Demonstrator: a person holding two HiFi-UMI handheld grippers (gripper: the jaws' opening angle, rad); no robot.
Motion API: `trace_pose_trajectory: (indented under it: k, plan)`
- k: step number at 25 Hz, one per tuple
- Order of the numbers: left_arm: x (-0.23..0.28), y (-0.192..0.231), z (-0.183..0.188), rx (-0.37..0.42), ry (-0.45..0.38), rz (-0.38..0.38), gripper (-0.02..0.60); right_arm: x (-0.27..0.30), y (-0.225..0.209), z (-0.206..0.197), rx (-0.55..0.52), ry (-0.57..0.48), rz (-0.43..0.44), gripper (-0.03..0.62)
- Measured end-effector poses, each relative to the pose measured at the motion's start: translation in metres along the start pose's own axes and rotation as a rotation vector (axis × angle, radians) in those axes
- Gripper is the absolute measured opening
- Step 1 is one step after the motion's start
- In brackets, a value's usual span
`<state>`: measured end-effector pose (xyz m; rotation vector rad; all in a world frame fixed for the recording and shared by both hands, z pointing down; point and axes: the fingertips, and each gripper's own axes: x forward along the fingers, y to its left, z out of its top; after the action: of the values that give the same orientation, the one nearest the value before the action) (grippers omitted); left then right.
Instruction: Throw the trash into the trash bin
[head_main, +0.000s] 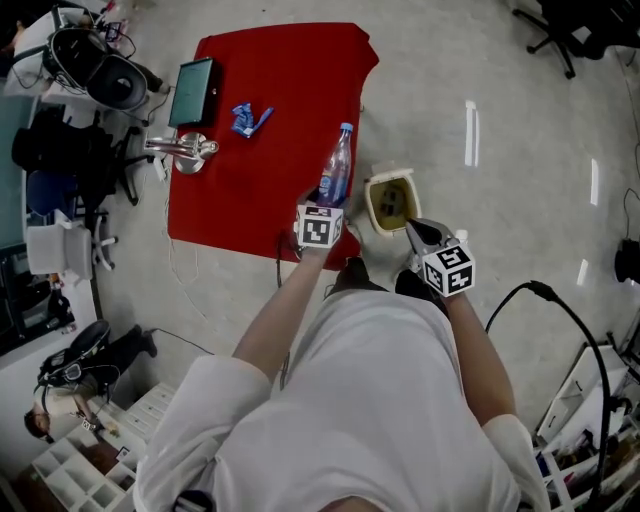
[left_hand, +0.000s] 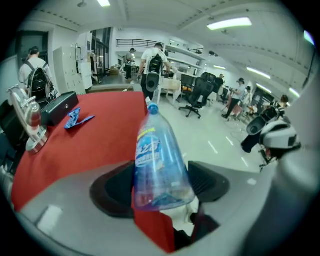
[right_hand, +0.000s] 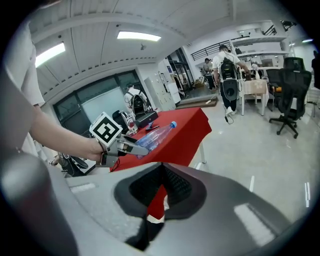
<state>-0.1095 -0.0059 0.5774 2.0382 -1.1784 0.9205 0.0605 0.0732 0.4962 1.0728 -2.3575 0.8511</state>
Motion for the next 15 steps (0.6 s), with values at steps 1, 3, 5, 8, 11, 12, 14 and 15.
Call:
trace_pose_trajectory:
  k: [1, 3, 5, 8, 11, 12, 14, 15]
  plan:
    - [0.000, -0.010, -0.006, 0.002, 0.008, -0.006, 0.345, -0.003, -0.003, -0.003, 0.003, 0.002, 0.003, 0.002]
    - [-0.002, -0.031, -0.016, 0.005, 0.028, -0.026, 0.345, -0.009, -0.008, -0.009, 0.010, 0.006, 0.010, 0.002]
    - [-0.005, -0.054, -0.025, 0.007, 0.054, -0.051, 0.345, -0.014, -0.013, -0.015, 0.014, 0.011, 0.018, 0.002]
    - [-0.002, -0.084, -0.040, 0.013, 0.080, -0.073, 0.345, -0.024, -0.025, -0.025, 0.020, 0.019, 0.028, 0.002]
    - [0.004, -0.110, -0.054, 0.008, 0.106, -0.098, 0.345, -0.030, -0.039, -0.035, 0.026, 0.030, 0.033, 0.002]
    - [0.007, -0.118, -0.060, 0.001, 0.115, -0.105, 0.345, -0.032, -0.042, -0.039, 0.028, 0.036, 0.036, 0.002]
    - [0.012, -0.132, -0.070, -0.013, 0.130, -0.117, 0.345, -0.034, -0.049, -0.048, 0.033, 0.050, 0.040, 0.002]
    - [0.016, -0.138, -0.075, -0.017, 0.135, -0.119, 0.345, -0.035, -0.053, -0.052, 0.038, 0.056, 0.041, 0.002]
